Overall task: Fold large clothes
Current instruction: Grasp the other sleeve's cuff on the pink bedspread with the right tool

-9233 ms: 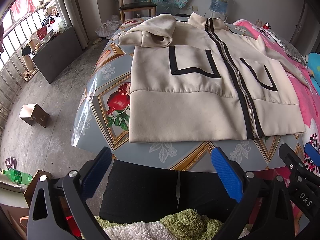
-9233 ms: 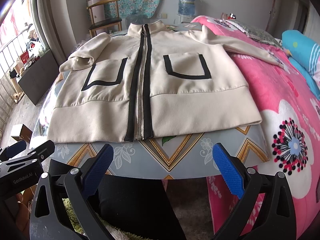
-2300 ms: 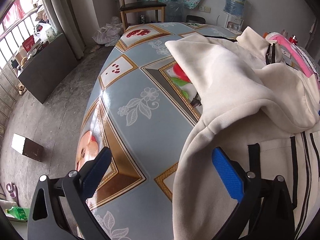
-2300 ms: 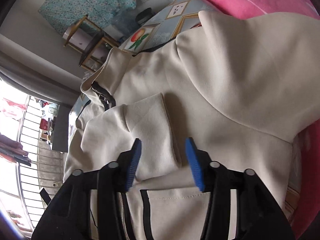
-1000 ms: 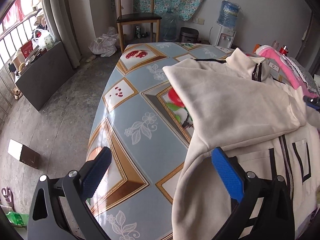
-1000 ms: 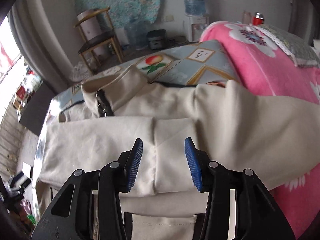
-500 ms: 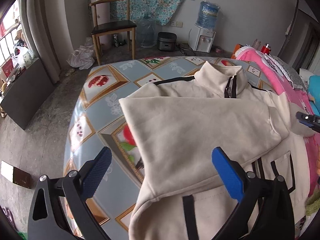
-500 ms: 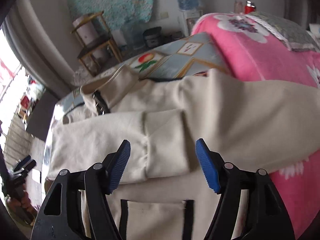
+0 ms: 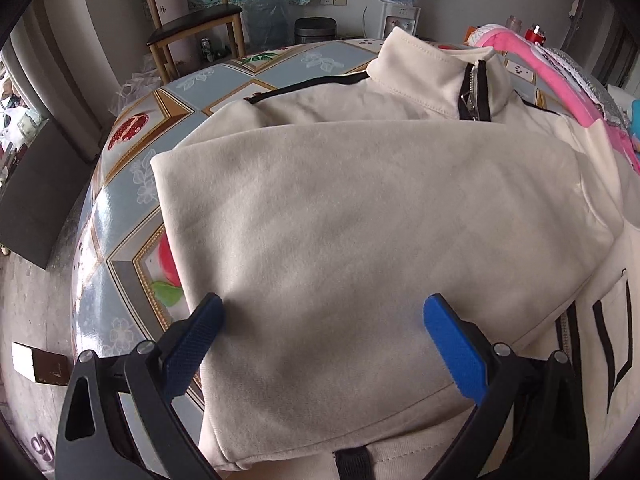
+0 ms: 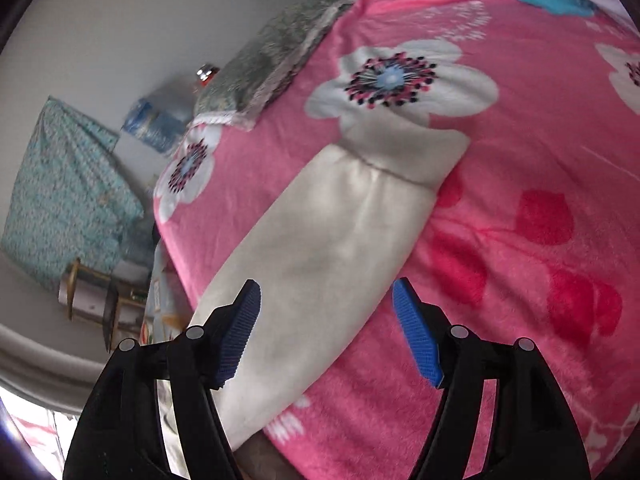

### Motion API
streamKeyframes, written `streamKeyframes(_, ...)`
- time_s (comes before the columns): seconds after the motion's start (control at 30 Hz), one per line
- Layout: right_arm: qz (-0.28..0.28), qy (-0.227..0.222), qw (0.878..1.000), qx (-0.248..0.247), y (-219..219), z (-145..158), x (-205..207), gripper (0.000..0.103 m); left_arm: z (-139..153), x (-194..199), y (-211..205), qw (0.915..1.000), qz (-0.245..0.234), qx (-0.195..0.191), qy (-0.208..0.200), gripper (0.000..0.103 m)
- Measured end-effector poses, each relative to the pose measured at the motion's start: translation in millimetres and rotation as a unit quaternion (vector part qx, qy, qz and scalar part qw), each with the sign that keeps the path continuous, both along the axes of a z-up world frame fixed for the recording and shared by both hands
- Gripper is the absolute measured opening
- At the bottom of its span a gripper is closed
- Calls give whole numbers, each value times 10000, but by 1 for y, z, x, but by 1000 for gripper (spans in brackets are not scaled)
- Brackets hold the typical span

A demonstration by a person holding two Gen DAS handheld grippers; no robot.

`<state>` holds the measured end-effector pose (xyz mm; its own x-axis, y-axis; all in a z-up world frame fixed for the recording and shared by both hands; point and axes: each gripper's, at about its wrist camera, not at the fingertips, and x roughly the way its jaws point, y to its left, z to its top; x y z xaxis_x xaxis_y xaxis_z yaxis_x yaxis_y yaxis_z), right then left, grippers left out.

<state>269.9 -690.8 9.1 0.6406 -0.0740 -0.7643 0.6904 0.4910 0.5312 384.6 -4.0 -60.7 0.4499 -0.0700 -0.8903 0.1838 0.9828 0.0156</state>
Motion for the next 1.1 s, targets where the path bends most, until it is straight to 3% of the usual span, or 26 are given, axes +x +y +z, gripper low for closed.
streamKeyframes(0.17,-502,64,9985,220,-38,-25,4,59,-1,1,1,10000,19,-11,13,99)
streamKeyframes(0.33,-627,384,9971,217,-50,-47,18,51,0,2,1,10000,36,10,84,99)
streamKeyframes(0.47,-600,697,9958,-29,-47,-53,22,22,0,1,0,10000,76,14,63,99)
streamKeyframes(0.5,-529,682,9962,-140,-45,-50,22,8,0,0,0,10000,79,16,55,99)
streamKeyframes(0.53,-436,598,9969,-266,-41,-44,21,6,0,0,0,10000,81,15,51,99)
streamKeyframes(0.7,-20,276,9929,-1157,-17,8,23,4,0,1,-1,9999,89,32,70,99)
streamKeyframes(0.83,436,-192,9872,-1523,16,58,27,4,1,3,-1,9999,94,48,95,99)
streamKeyframes(0.93,537,-334,9889,-1341,27,75,27,13,1,3,-2,9999,111,51,102,99)
streamKeyframes(1.0,535,-388,9924,-1041,20,71,27,63,1,4,-3,9998,128,58,117,99)
streamKeyframes(1.03,435,-344,9930,-1041,15,67,24,71,1,4,-3,9998,134,58,133,99)
streamKeyframes(1.1,309,-165,9941,-1025,3,55,19,72,1,5,-3,9998,129,64,166,99)
